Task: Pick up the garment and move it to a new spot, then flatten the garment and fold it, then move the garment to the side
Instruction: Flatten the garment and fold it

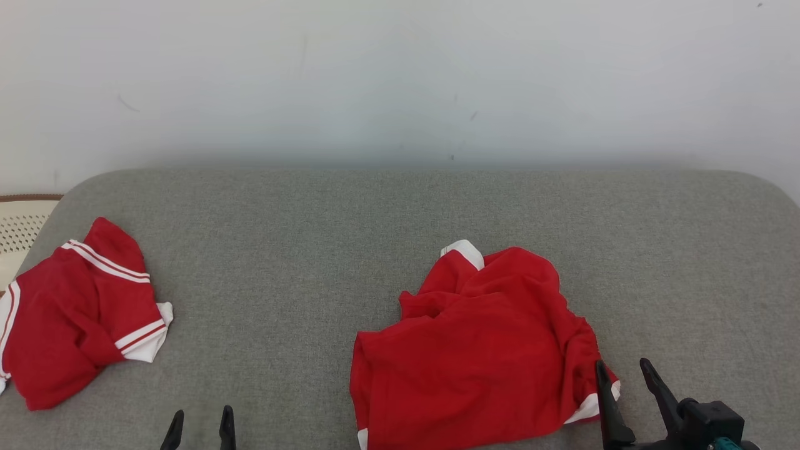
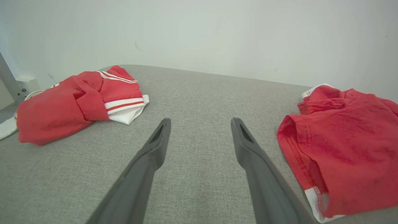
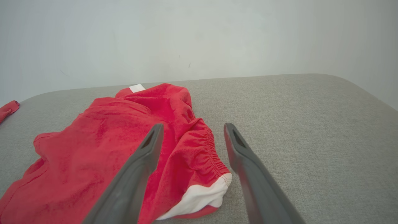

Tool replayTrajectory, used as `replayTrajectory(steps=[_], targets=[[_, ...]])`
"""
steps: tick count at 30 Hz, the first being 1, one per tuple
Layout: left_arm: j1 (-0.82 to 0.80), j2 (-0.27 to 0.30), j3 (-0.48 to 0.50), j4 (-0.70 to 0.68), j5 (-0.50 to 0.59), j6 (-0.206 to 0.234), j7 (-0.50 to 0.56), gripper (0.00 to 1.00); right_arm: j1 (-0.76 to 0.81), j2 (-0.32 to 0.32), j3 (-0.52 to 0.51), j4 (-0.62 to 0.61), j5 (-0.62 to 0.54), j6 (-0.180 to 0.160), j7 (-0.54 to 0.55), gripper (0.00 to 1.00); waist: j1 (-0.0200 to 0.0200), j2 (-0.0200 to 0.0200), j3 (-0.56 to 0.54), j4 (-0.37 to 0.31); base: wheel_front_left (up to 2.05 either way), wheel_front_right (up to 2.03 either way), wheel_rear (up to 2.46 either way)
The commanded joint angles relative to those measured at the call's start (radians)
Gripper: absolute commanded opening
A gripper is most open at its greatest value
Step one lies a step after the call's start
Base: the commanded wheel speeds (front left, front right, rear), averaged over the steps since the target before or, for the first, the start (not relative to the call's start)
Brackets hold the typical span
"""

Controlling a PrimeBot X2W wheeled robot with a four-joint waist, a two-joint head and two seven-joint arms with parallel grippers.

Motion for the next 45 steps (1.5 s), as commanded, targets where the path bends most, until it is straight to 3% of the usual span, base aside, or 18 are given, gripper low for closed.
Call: replayTrajectory(steps=[1,8,22,45], targets=[[0.001,0.000,0.000,0.004,0.002,-0.003,-0.003,1.00,-0.004,-0.003,0.001,0.002,0.001,-0.001,-0.006,1.00,0.0000,0.0000,0.000,0.000,0.00,0.00,0.00],[0.004,0.000,-0.049,0.029,-0.019,-0.043,-0.003,1.00,-0.012,-0.018,0.011,0.018,0.021,-0.001,0.005,1.00,0.0000,0.0000,0.001,0.001,0.00,0.00,0.00],[-0.017,0.001,-0.319,0.192,0.010,-0.131,-0.003,1.00,-0.093,-0.105,0.046,0.192,0.078,-0.001,0.055,1.00,0.0000,0.0000,0.019,0.010,0.00,0.00,0.00],[-0.192,0.000,-0.486,0.332,-0.057,-0.147,-0.003,1.00,-0.282,-0.136,0.212,0.499,0.206,-0.001,0.031,0.98,0.0000,0.0000,0.104,0.008,0.00,0.00,0.00]])
